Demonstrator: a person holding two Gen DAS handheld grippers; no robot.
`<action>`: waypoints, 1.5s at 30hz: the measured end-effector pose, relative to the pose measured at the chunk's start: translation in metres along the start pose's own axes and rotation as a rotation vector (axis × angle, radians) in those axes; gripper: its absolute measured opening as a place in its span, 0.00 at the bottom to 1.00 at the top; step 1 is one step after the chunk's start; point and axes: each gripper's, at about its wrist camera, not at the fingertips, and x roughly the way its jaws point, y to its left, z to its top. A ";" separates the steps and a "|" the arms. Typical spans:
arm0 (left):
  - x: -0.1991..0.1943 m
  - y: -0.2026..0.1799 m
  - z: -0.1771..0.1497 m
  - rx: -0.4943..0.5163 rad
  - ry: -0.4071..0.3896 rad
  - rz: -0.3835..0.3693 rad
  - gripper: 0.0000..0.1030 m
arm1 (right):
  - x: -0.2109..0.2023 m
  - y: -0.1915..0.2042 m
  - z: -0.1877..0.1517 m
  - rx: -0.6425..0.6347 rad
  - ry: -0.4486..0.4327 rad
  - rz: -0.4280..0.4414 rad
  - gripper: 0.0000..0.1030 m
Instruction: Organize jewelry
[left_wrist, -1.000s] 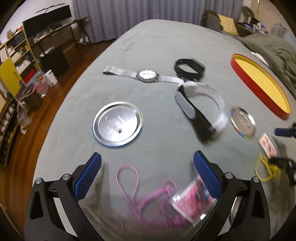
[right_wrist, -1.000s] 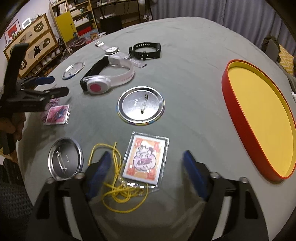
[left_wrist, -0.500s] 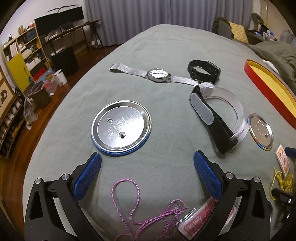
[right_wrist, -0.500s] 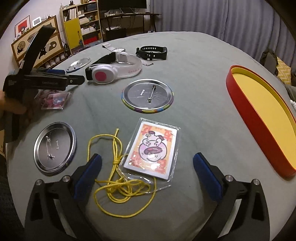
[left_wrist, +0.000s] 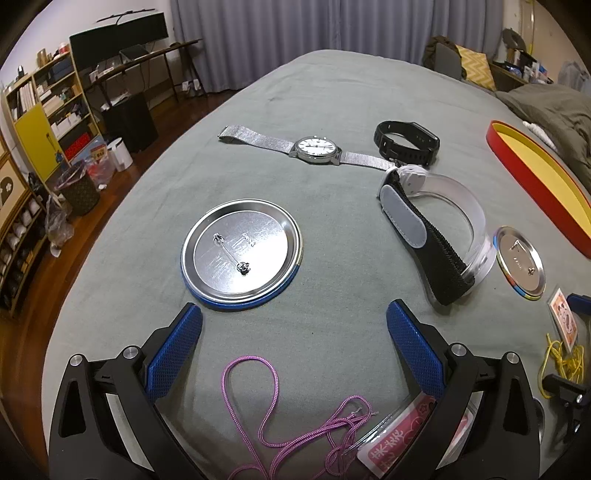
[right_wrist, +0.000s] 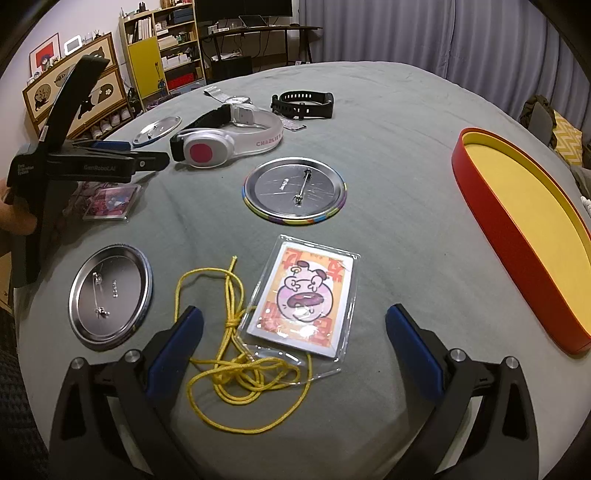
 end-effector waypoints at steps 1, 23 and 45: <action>0.000 0.000 0.000 0.000 0.000 0.000 0.95 | 0.000 0.000 0.000 0.000 0.000 0.000 0.93; 0.001 0.000 0.000 -0.002 -0.003 -0.003 0.95 | 0.000 0.000 0.001 0.000 0.000 0.000 0.93; 0.001 -0.003 0.001 -0.006 -0.002 -0.008 0.95 | 0.000 0.000 0.001 0.000 0.000 0.000 0.93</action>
